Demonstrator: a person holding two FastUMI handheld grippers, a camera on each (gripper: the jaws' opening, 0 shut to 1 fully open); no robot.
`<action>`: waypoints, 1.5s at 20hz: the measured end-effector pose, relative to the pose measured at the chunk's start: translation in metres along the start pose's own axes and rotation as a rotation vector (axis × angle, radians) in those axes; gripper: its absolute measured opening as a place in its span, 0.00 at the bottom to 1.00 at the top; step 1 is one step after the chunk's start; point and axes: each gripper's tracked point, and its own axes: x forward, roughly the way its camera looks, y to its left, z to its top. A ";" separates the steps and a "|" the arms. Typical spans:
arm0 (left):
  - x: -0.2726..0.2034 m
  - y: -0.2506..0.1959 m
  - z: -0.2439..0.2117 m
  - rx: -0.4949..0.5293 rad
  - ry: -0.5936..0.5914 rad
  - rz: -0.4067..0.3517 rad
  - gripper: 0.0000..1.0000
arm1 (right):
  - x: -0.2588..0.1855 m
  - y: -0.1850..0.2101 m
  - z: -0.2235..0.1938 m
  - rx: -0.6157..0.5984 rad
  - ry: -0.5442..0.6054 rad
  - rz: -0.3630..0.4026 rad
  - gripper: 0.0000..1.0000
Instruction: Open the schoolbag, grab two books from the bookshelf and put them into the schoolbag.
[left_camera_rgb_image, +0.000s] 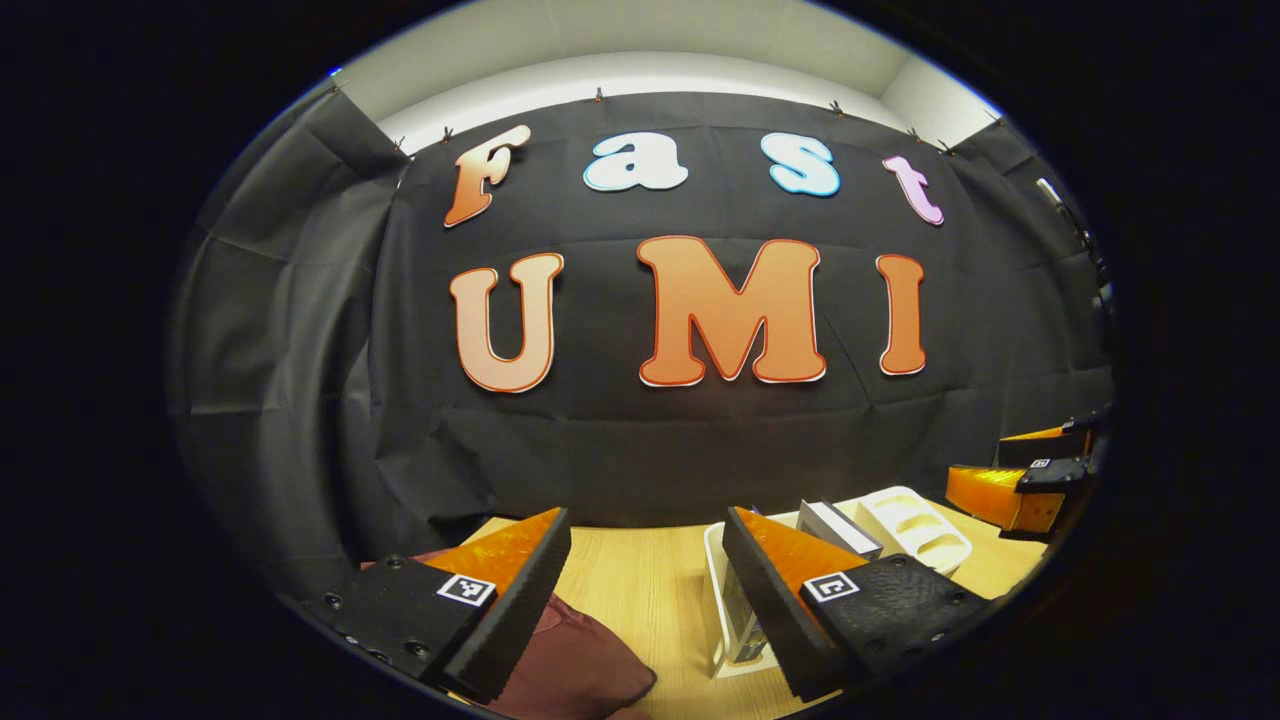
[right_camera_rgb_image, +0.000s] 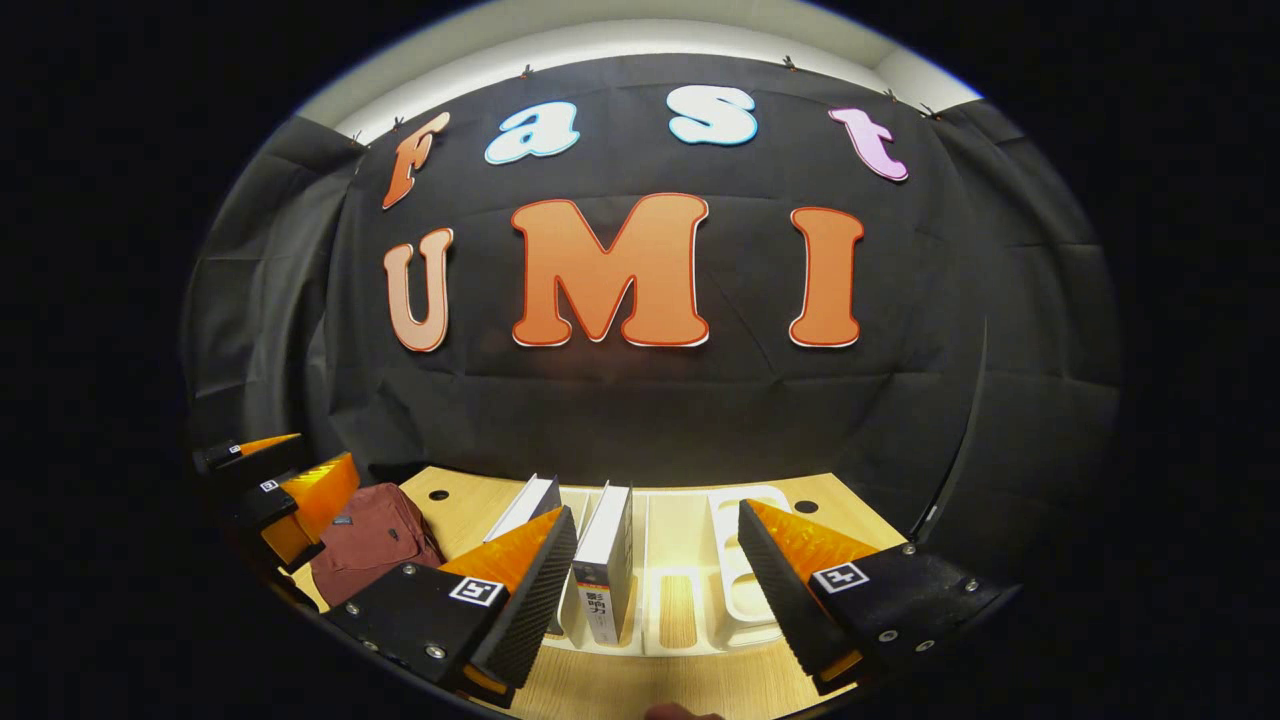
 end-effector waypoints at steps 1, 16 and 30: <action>-0.001 0.000 0.001 0.000 -0.002 -0.004 0.96 | 0.000 0.000 0.000 -0.002 0.001 0.002 0.96; -0.002 0.005 -0.055 0.137 0.113 -0.011 0.96 | 0.000 0.003 -0.010 0.004 0.026 0.006 0.96; -0.034 0.037 -0.217 0.456 0.496 -0.037 0.98 | 0.002 -0.006 -0.033 0.000 0.083 -0.022 0.96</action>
